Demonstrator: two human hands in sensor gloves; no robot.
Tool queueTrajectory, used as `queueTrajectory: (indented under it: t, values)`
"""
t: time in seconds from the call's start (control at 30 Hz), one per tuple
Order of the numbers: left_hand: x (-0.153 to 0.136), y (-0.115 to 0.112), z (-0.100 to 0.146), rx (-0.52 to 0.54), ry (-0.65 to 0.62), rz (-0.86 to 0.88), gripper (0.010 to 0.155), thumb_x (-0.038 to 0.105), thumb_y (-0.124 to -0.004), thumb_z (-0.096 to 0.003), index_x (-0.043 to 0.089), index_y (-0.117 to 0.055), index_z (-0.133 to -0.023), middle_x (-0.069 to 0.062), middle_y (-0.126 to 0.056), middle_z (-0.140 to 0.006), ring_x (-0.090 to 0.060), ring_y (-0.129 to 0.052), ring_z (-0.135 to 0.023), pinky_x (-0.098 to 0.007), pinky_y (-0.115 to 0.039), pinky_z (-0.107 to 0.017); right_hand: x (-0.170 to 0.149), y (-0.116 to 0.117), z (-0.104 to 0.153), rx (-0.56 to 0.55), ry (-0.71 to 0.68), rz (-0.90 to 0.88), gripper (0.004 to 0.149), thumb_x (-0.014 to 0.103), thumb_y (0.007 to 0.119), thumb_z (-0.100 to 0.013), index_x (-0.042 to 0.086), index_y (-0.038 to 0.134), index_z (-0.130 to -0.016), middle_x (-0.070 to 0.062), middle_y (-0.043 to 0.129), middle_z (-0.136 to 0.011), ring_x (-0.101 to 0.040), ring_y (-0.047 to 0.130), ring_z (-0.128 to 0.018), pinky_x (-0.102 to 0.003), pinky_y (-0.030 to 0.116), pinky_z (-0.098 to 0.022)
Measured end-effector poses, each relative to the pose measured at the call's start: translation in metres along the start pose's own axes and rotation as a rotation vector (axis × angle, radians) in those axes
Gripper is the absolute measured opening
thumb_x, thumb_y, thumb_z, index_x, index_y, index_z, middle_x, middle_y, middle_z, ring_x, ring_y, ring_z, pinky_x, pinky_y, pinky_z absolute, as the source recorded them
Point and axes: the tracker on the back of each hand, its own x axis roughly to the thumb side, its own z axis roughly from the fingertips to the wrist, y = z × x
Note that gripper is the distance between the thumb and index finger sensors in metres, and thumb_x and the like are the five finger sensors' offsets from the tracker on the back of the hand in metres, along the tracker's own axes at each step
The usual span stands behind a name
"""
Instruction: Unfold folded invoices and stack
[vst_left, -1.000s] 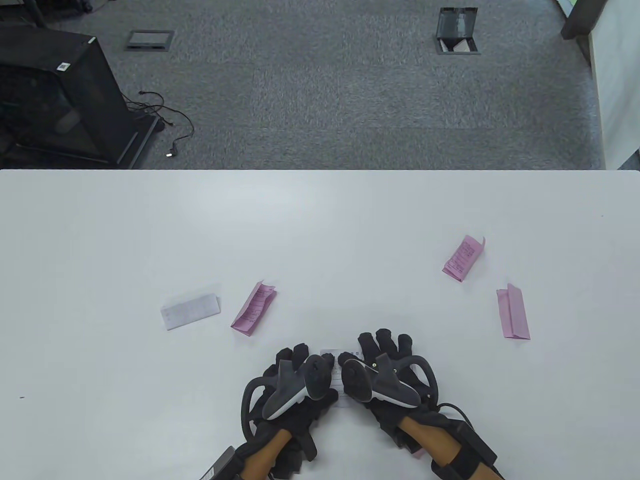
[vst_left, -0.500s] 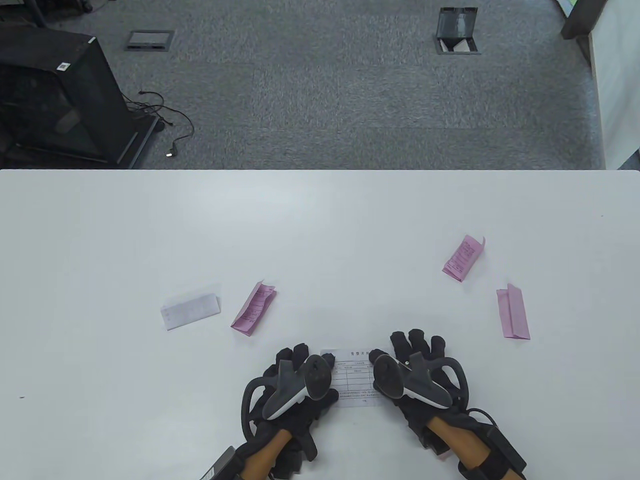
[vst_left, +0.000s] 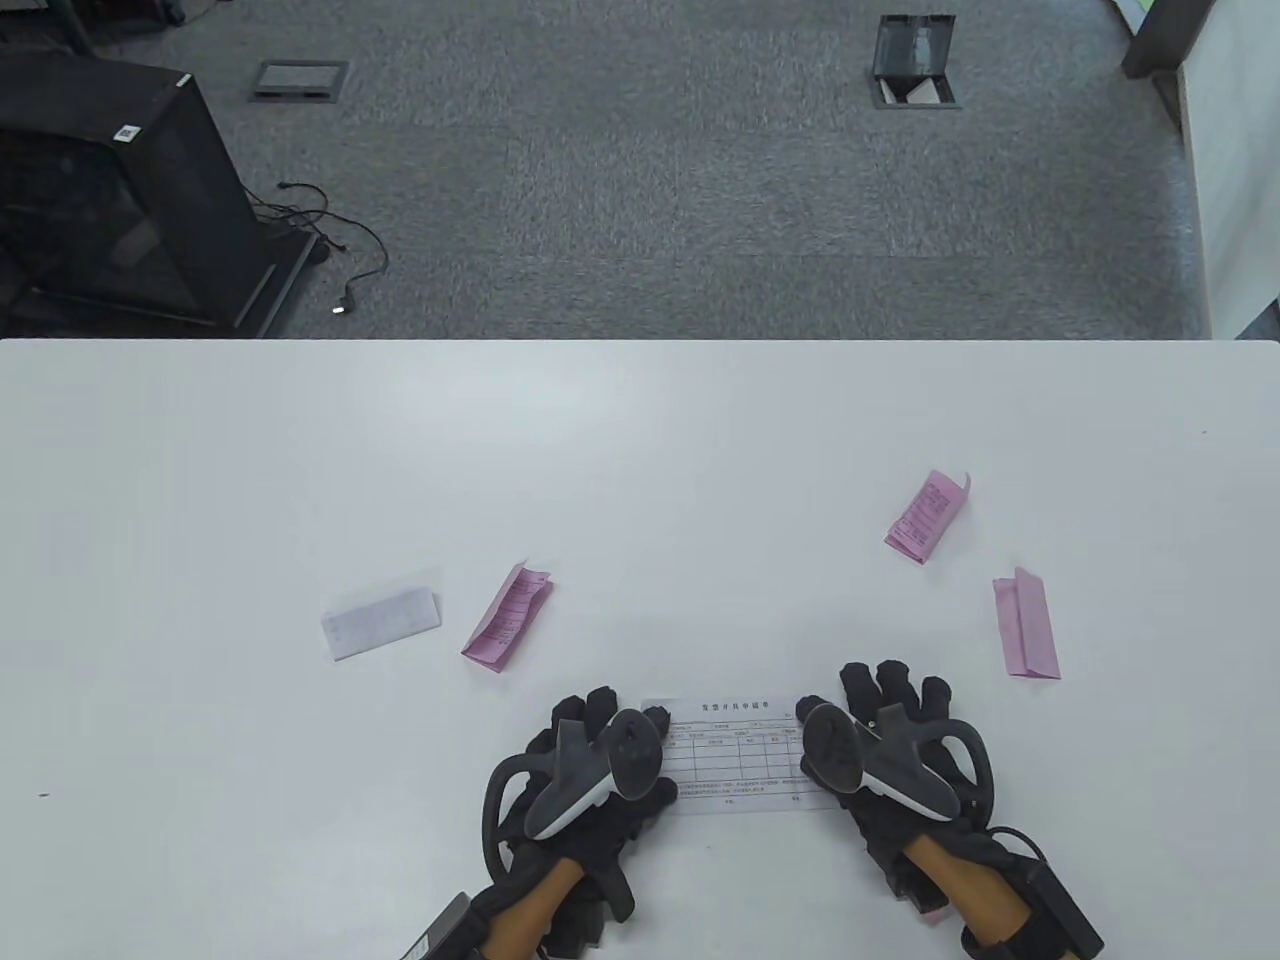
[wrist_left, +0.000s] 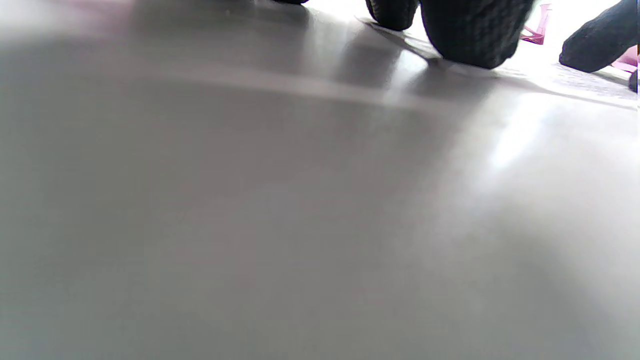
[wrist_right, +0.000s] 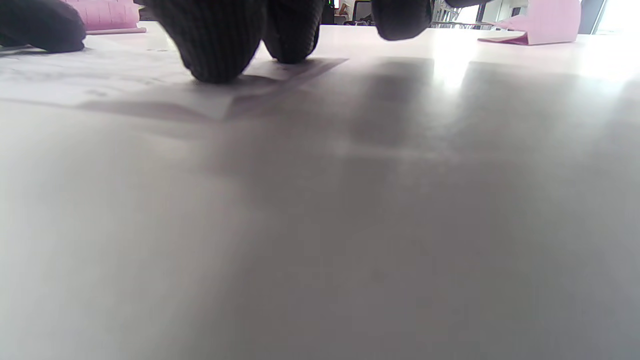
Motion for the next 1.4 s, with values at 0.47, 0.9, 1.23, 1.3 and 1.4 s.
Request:
queueTrajectory:
  t: [0.47,0.9,1.23,1.3,1.4]
  values:
    - [0.0,0.0,0.0,0.0,0.0,0.0,0.071,0.058,-0.071,-0.0504,0.047,-0.036,-0.111,-0.009,-0.016,-0.123,-0.04,-0.016,-0.11,-0.058,-0.029,-0.079,-0.002,0.001,0.0,0.008,-0.006,-0.058,0.059,0.052,0.069,-0.046,0.037,0.055,-0.101,-0.018,0.044,-0.113,-0.054,0.038,-0.102,-0.079,0.032,-0.065]
    - [0.0,0.0,0.0,0.0,0.0,0.0,0.071,0.058,-0.071,-0.0506,0.047,-0.035,-0.112,-0.009,-0.015,-0.123,-0.04,-0.015,-0.11,-0.058,-0.029,-0.079,-0.022,-0.016,0.003,-0.104,0.101,-0.239,0.068,0.057,0.062,-0.046,0.023,0.055,-0.104,-0.019,0.066,-0.101,-0.049,0.062,-0.091,-0.074,0.043,-0.066]
    - [0.0,0.0,0.0,-0.004,-0.001,-0.004,0.071,0.058,-0.07,-0.0508,0.047,-0.034,-0.112,-0.009,-0.015,-0.123,-0.04,-0.015,-0.11,-0.058,-0.029,-0.079,-0.019,-0.009,-0.004,0.021,0.219,-0.19,0.073,0.059,0.06,-0.045,0.007,0.068,-0.097,-0.016,0.08,-0.079,-0.042,0.079,-0.069,-0.066,0.053,-0.064]
    - [0.0,0.0,0.0,-0.004,-0.001,-0.004,0.071,0.058,-0.07,-0.0509,0.047,-0.035,-0.112,-0.009,-0.015,-0.123,-0.04,-0.015,-0.11,-0.058,-0.029,-0.079,-0.013,-0.008,-0.004,0.025,0.208,-0.158,0.074,0.059,0.06,-0.046,0.007,0.068,-0.097,-0.018,0.079,-0.08,-0.043,0.077,-0.07,-0.067,0.052,-0.064]
    - [0.0,0.0,0.0,-0.004,-0.001,-0.004,0.071,0.058,-0.07,-0.0509,0.047,-0.034,-0.112,-0.009,-0.015,-0.123,-0.04,-0.015,-0.11,-0.058,-0.029,-0.079,-0.011,-0.009,-0.004,0.033,0.197,-0.24,0.072,0.059,0.062,-0.046,0.009,0.067,-0.097,-0.018,0.078,-0.081,-0.043,0.076,-0.07,-0.067,0.051,-0.064]
